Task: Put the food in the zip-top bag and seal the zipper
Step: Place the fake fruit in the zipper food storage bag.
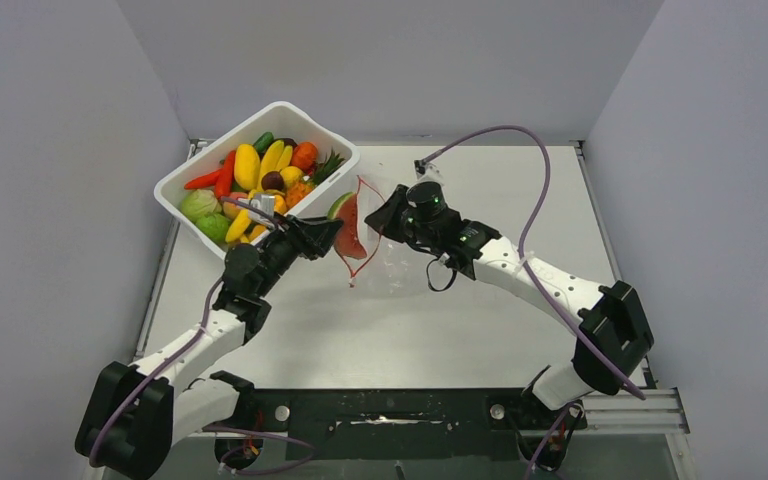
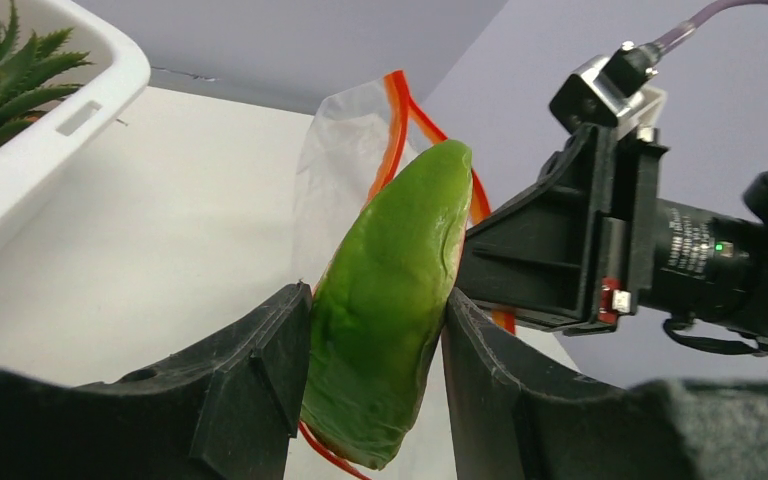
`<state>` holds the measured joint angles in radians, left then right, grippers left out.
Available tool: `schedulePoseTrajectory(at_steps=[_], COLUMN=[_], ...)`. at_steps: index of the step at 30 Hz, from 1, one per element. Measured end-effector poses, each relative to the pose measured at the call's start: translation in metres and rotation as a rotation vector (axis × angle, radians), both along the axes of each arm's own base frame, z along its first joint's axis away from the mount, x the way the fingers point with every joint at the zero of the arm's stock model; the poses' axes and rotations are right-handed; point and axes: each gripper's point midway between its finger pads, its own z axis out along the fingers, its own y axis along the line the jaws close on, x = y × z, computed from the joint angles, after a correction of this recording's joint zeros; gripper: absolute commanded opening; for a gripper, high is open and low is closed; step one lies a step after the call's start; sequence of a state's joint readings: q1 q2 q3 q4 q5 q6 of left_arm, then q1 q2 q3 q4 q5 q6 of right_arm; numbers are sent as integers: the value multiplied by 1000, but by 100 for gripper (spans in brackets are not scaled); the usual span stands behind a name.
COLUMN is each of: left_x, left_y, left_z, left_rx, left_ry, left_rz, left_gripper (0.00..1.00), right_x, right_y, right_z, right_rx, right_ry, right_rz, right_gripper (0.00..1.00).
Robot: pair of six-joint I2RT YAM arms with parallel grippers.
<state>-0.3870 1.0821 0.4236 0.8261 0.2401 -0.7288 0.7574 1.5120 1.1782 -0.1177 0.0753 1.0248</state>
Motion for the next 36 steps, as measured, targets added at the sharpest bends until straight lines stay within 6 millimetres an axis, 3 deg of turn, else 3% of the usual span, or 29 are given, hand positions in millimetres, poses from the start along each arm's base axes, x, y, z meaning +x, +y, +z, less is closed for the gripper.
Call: schedulePoseTrajectory(at_steps=[9, 19, 21, 26, 36], left_x=[10, 11, 9, 5, -10], left_y=[3, -5, -6, -11, -23], left_z=[-19, -21, -22, -25, -2], left_rx=[107, 168, 178, 205, 220], left_ry=[69, 156, 175, 223, 237], left_rz=[78, 68, 61, 26, -77], left_gripper=[8, 10, 17, 47, 59], right_x=[-5, -6, -6, -5, -4], right_y=[9, 14, 15, 16, 6], right_z=[12, 18, 20, 21, 11], right_rx=[10, 28, 31, 34, -20], right_ry=[-31, -55, -59, -65, -82], right_rz=[56, 85, 87, 93, 104], right_gripper=[0, 0, 0, 0, 0])
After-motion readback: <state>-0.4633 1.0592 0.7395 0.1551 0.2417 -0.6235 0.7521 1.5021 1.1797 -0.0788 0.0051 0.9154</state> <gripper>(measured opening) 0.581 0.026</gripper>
